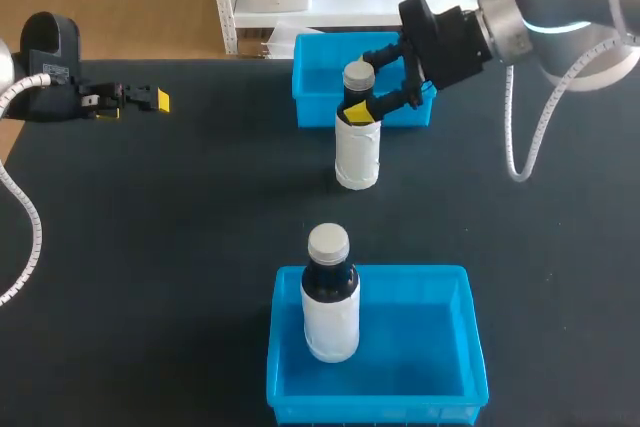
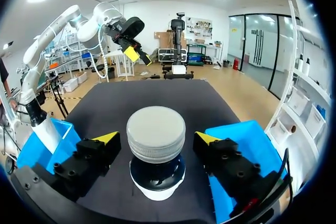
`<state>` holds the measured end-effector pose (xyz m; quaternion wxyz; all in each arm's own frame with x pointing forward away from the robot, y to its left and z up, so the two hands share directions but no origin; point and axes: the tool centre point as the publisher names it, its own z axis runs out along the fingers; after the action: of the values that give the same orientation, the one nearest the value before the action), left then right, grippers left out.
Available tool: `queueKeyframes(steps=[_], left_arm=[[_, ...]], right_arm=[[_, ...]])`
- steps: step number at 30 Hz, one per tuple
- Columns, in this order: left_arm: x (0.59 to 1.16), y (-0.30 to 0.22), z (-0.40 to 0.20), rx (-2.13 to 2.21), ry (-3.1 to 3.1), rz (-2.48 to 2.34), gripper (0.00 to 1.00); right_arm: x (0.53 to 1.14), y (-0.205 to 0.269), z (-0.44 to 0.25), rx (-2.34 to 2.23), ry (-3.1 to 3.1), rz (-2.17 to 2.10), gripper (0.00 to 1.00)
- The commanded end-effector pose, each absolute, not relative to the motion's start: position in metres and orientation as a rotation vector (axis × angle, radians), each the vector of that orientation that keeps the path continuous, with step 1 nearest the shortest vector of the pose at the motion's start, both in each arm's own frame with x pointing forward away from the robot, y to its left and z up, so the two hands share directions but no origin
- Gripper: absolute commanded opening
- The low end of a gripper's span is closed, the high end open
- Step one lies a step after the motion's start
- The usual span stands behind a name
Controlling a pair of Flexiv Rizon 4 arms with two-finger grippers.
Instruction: Pick up the bottle, and place it in the far bin if it is heavy, or in the near bin if it is light.
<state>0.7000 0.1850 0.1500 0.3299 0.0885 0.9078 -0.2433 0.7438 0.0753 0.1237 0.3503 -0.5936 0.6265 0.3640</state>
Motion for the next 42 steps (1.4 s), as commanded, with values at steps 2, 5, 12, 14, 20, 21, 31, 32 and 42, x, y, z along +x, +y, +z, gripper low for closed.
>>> queueKeyframes(steps=[2, 5, 12, 14, 20, 21, 31, 32, 42], left_arm=[[0.700, 0.185, 0.150, 0.231, 2.374, -0.636, 1.00], [0.700, 0.185, 0.150, 0.231, 2.374, -0.636, 1.00], [0.700, 0.185, 0.150, 0.231, 2.374, -0.636, 1.00], [0.700, 0.185, 0.150, 0.231, 2.374, -0.636, 1.00], [0.700, 0.185, 0.150, 0.231, 2.374, -0.636, 1.00], [0.700, 0.185, 0.150, 0.231, 2.374, -0.636, 1.00], [0.700, 0.185, 0.150, 0.231, 2.374, -0.636, 1.00], [0.700, 0.185, 0.150, 0.231, 2.374, -0.636, 1.00], [0.700, 0.185, 0.150, 0.231, 2.374, -0.636, 1.00]], right_arm=[[0.743, 0.075, 0.124, -1.549, 1.632, 0.935, 0.94], [0.743, 0.075, 0.124, -1.555, 1.635, 0.933, 0.94], [0.744, 0.073, 0.121, -1.543, 1.639, 0.960, 0.82], [0.744, 0.072, 0.120, -1.541, 1.640, 0.962, 0.82], [0.745, 0.071, 0.119, -1.537, 1.643, 0.968, 0.82], [0.745, 0.071, 0.119, -1.537, 1.642, 0.969, 0.80], [0.744, 0.071, 0.119, -1.539, 1.632, 0.971, 0.38], [0.743, 0.071, 0.119, -1.539, 1.632, 0.971, 0.32], [0.738, 0.068, 0.133, -1.540, 1.617, 0.948, 0.00]])
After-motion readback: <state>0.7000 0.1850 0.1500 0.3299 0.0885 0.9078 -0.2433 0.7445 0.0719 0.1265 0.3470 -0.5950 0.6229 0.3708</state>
